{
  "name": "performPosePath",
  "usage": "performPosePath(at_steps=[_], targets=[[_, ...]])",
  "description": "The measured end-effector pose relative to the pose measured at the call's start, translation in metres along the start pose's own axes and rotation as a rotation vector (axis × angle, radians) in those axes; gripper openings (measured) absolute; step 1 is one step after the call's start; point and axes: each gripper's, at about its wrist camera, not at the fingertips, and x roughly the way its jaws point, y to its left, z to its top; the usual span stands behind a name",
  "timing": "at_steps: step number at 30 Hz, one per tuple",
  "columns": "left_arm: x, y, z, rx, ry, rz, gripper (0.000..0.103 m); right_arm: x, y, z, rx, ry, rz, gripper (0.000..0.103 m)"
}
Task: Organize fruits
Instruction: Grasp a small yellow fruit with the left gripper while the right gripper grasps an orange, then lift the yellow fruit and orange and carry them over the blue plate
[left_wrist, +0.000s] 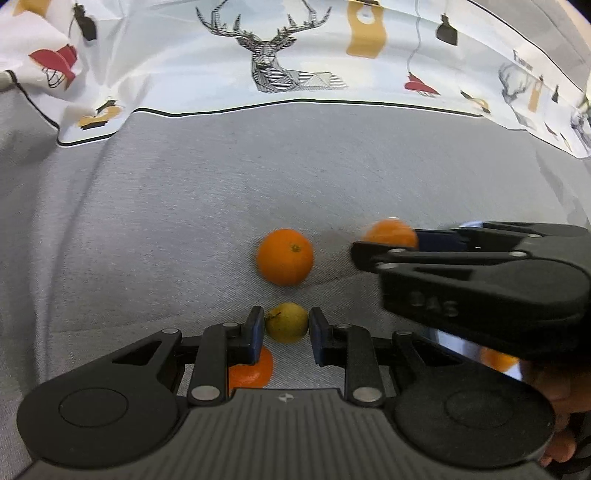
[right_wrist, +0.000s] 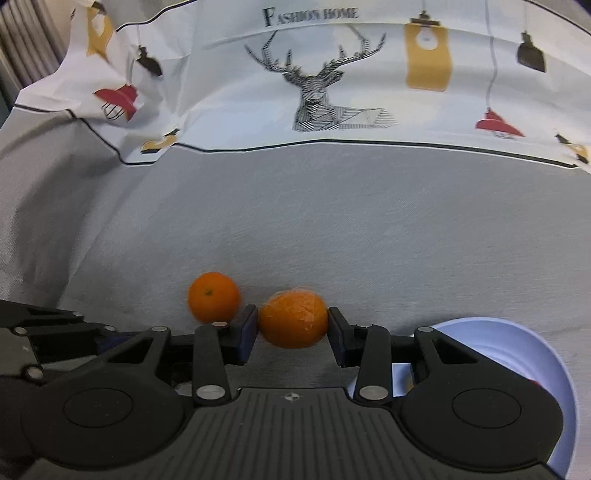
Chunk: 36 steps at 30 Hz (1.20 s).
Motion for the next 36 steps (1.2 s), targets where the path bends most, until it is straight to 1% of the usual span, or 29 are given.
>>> performPosePath(at_steps=[6,15,21,25,29,33,36], targets=[[0.005,-0.003,0.002,0.008,0.007,0.01,0.029,-0.005,-0.007,0.0,0.003,-0.009,-0.007,0.042],[0.01,-0.009,0.001,0.027,0.008,0.026,0.029,-0.01,-0.005,-0.001,-0.01,-0.02,-0.005,0.042],[0.004,-0.01,0.003,0.021,-0.005,0.03,0.029,-0.017,-0.006,-0.001,-0.024,-0.039,-0.011,0.042],[-0.009,-0.012,0.005,0.012,-0.046,0.022,0.029,-0.029,-0.003,-0.002,-0.071,-0.083,-0.044,0.042],[-0.023,-0.015,0.005,-0.001,-0.091,0.022,0.029,-0.043,-0.006,-0.004,-0.083,-0.125,-0.043,0.042],[-0.042,-0.026,0.002,0.039,-0.172,0.078,0.029,-0.062,-0.011,-0.008,-0.074,-0.169,-0.038,0.042],[-0.055,-0.032,-0.004,0.044,-0.221,0.095,0.029,-0.084,-0.017,-0.01,-0.069,-0.218,-0.037,0.042]])
